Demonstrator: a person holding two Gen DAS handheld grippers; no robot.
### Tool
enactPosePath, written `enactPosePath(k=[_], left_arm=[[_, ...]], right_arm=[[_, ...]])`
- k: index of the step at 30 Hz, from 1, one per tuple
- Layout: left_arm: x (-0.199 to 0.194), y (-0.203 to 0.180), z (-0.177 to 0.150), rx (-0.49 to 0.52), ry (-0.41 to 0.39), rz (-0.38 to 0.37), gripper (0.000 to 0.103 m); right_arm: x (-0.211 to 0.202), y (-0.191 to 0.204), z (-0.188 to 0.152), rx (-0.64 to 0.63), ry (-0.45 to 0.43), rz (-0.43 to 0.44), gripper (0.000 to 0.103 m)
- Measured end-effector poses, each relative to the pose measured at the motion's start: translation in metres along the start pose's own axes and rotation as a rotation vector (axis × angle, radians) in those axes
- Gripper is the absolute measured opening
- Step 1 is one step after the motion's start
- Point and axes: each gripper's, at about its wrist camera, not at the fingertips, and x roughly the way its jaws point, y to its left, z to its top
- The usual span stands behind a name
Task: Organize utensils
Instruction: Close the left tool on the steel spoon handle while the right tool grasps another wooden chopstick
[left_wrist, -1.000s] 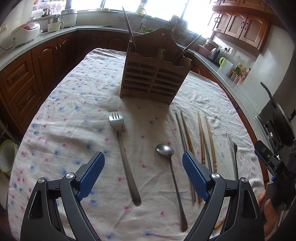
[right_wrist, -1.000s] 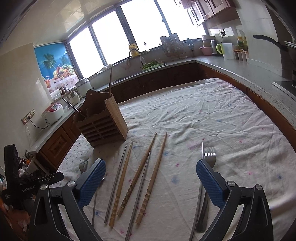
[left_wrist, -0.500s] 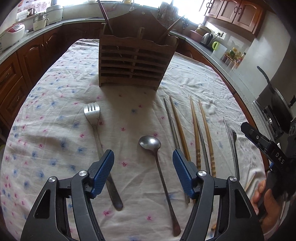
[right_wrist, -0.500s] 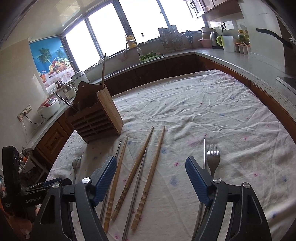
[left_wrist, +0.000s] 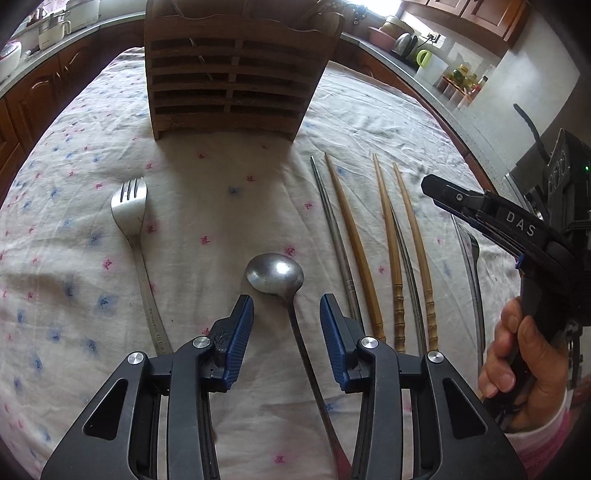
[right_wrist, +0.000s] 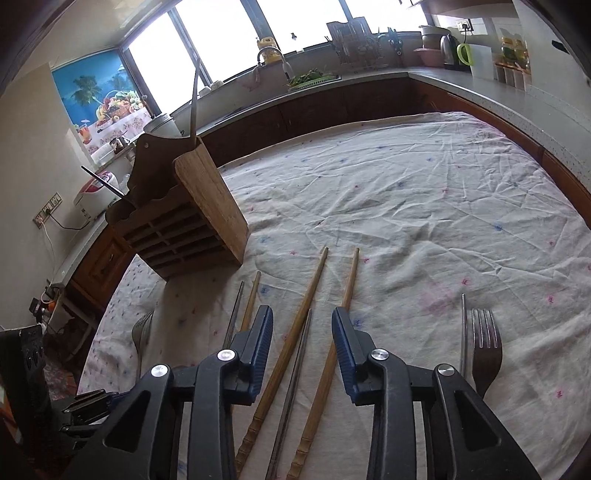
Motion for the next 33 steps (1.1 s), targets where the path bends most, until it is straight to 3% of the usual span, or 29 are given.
enactPosePath(k=[5,12,17,24,29,33], left_arm=[[0.004,0.001,0.006,0.030,-0.012,0.014,0.028],[0.013,0.008,0.025,0.043,-0.032,0.012,0.028],[0.017,0.014,0.037,0.040,-0.018,-0.003,0.028],[0.021,-0.003,0.035,0.133,-0.040,0.078,0.028],[0.018,0.005,0.036,0.076,0.001,0.033,0.028],[0.019,0.000,0.035,0.100,-0.002,0.056,0.024]], right_arm=[[0.032,0.000,0.016,-0.001,0.039,-0.016,0.026],[0.070,0.000,0.031,-0.023,0.097,-0.077,0.020],[0.076,0.001,0.036,-0.051,0.093,-0.097,0.019],[0.077,0.004,0.035,-0.076,0.082,-0.126,0.010],[0.075,-0.002,0.036,-0.035,0.093,-0.096,0.009],[0.076,0.000,0.036,-0.050,0.095,-0.100,0.009]])
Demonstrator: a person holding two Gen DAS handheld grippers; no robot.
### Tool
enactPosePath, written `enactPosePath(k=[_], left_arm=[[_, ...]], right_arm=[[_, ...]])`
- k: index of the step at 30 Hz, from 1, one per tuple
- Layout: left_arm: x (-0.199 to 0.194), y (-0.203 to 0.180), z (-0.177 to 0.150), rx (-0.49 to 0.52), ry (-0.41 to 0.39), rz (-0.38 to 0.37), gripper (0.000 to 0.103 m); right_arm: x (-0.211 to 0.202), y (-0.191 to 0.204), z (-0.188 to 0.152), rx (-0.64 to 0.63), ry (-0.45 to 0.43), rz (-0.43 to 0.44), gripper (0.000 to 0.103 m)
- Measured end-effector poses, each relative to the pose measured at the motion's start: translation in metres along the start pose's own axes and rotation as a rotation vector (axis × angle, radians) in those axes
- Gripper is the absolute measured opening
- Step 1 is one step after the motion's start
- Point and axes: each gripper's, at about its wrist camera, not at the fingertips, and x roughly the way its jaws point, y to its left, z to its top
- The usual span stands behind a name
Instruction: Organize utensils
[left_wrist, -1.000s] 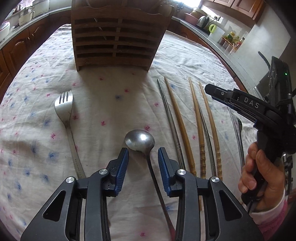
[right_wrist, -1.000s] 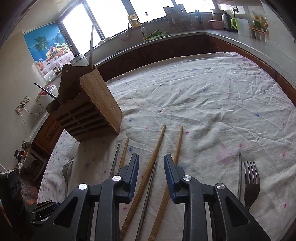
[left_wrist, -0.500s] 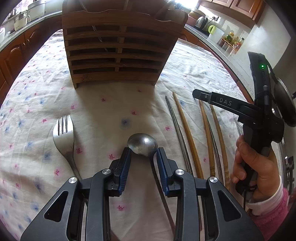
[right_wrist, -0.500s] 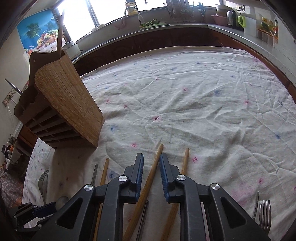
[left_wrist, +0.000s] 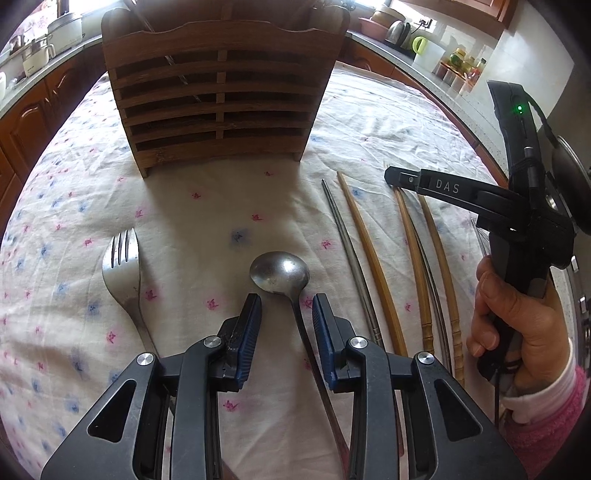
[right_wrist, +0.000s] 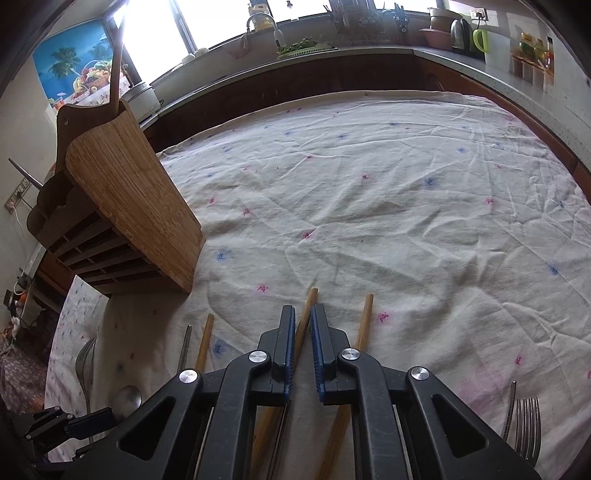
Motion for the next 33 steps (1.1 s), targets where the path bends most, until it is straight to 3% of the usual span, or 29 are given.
enactPosePath(k=[3,8,20,33], left_arm=[[0.003,-0.008,0.000,0.026,-0.003,0.018,0.007],[-0.002,-0.004,-0.002,-0.001,-0.011,-0.019,0.003],[-0.082,0.016,-0.006,-0.069,-0.185,-0.100,0.002],[-0.139,0.030,-0.003,-0.100,-0.328,-0.122,0.002]], right_arm=[[0.000,0.002,0.001,-0.007,-0.004,-0.003,0.008],[-0.019,0.003,-0.003,0.018,-0.036,0.042,0.007],[-0.128,0.011,-0.011,0.060,-0.214,0.227,0.005],[-0.194,0.029,-0.015,0.013,-0.348,0.258,0.005]])
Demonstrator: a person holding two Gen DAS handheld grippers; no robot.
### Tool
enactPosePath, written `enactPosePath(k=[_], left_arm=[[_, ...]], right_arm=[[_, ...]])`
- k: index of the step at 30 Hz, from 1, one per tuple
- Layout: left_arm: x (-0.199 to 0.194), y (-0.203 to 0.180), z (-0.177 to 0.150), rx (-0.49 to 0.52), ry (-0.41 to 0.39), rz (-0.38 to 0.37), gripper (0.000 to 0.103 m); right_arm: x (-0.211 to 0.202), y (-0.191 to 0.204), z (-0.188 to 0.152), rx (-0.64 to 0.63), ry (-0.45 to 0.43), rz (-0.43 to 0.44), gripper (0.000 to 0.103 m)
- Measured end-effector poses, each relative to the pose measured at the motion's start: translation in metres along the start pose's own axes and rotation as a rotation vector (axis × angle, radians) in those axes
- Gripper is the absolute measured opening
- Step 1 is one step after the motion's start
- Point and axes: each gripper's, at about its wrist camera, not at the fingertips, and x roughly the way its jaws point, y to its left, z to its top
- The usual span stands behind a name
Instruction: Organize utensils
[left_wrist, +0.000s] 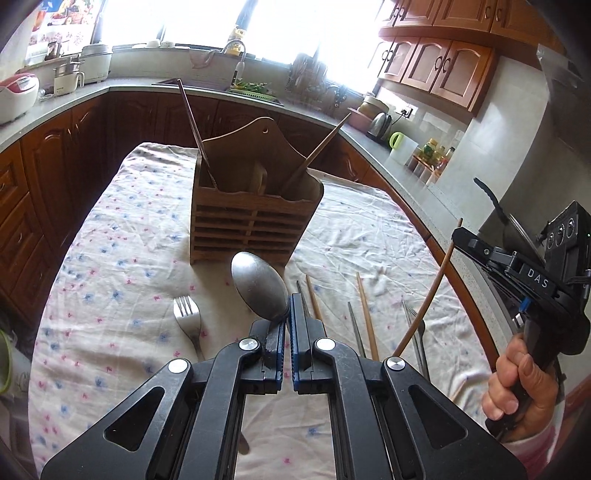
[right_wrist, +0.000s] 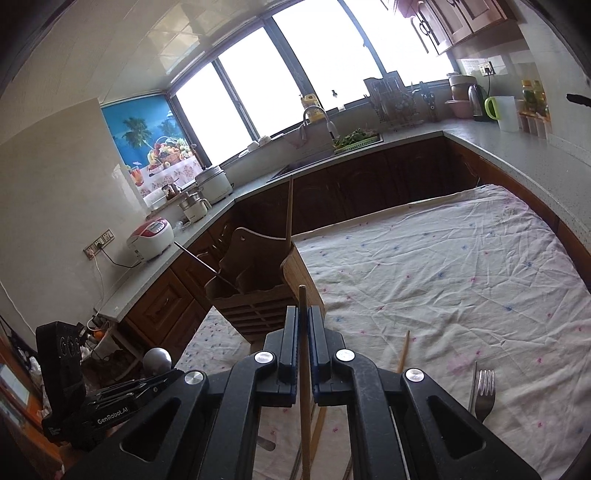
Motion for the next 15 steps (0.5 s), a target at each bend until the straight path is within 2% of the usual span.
enactPosePath(k=[15], left_arm=[[-0.019,0.002,0.017,0.007,-0.067,0.001,0.002]], right_arm=[[-0.009,0.012,0.015,-0.021,-0.053,0.029,0.005]])
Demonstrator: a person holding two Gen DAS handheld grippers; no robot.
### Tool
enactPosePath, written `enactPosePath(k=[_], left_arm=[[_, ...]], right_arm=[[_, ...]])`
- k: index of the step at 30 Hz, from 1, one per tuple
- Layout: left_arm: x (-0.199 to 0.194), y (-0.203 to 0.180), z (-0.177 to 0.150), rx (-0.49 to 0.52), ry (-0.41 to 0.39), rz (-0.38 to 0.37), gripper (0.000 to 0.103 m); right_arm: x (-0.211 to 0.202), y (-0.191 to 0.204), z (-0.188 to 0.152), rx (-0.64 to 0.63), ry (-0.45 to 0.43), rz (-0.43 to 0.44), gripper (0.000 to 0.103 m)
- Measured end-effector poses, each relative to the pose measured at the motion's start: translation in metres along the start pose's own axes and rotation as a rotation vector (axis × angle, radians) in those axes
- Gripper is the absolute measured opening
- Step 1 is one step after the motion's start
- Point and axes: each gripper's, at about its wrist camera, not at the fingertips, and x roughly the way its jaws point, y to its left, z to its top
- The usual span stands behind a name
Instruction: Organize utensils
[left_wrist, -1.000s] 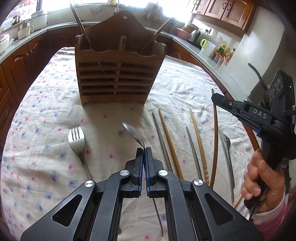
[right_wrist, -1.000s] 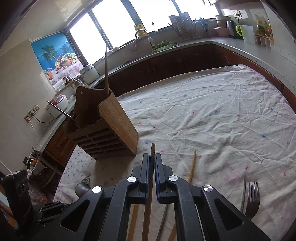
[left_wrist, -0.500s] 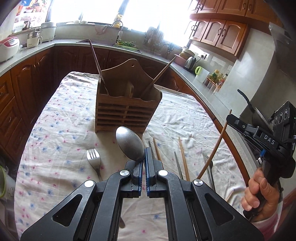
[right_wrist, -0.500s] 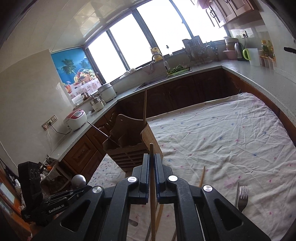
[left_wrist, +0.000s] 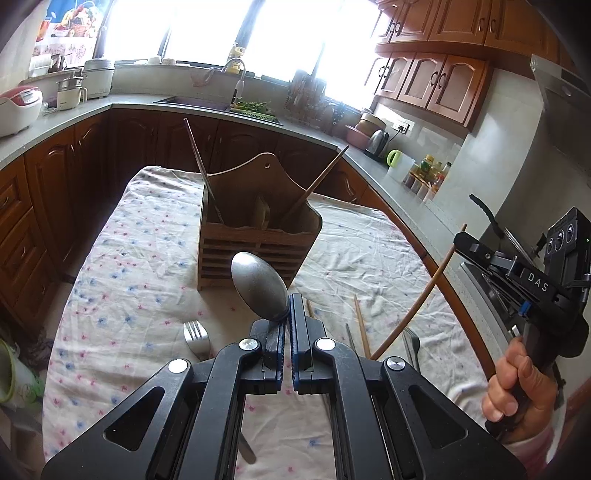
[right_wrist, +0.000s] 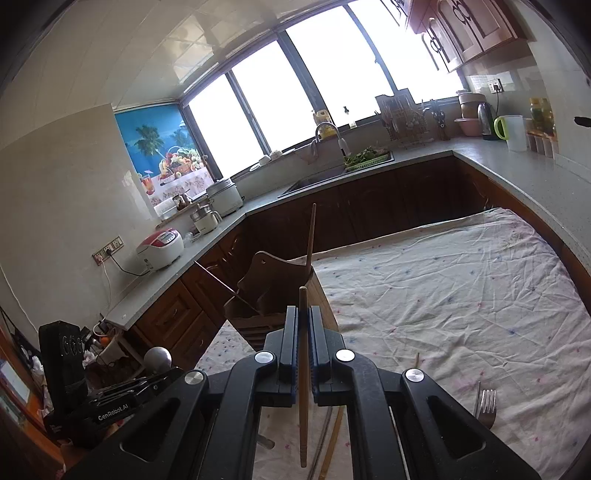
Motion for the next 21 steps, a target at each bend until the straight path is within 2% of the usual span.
enactPosePath(k=[10,21], left_arm=[[-0.004,0.006,0.019,-0.001,-0.047,0.013,0.002],[-0.011,0.016,0.070,0.017,-0.178,0.077,0.002]], right_arm=[[0.004,0.003,0.018,-0.006,-0.040,0.008,0.005],[0.019,0.017,0.055,-0.026,-0.158,0.002,0.005]])
